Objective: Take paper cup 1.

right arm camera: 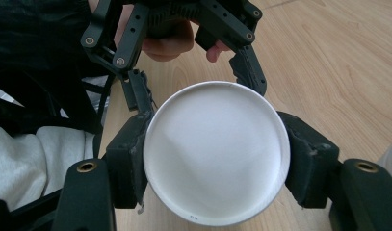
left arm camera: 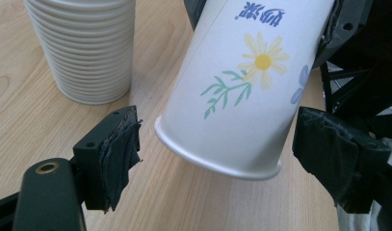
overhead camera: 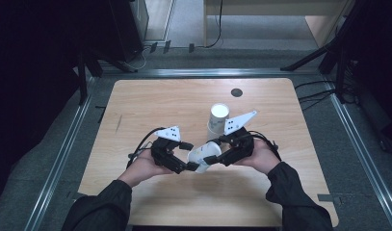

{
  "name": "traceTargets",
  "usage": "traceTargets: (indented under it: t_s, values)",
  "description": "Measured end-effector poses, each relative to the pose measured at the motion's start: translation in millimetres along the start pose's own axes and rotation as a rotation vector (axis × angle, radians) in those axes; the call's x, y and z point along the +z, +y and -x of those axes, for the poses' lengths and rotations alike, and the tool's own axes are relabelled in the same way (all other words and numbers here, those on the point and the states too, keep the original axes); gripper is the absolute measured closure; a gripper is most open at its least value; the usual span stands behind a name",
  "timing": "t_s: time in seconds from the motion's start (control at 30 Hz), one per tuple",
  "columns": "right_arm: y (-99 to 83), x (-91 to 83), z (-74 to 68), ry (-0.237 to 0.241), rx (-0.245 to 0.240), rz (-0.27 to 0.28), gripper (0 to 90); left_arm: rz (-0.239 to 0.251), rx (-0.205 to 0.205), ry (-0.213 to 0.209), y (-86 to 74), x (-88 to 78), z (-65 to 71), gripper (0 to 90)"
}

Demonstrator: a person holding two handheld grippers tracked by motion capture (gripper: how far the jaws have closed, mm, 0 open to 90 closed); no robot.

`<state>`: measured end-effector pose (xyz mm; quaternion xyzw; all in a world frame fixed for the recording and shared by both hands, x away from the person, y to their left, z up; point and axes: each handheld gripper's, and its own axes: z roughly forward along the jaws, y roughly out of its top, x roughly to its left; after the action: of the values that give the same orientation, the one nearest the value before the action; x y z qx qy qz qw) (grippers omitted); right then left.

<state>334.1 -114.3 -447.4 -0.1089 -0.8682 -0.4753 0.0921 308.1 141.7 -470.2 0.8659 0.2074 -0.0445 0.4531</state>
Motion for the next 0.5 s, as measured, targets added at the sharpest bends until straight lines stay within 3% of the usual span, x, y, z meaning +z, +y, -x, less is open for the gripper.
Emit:
traceTargets:
  t_s: [0.5]
  values:
    - [3.0, 4.0, -2.0, 0.013, 0.021, 0.023, 35.0, 0.000, 0.024, -0.021, 2.6, 6.2, 2.3, 17.8]
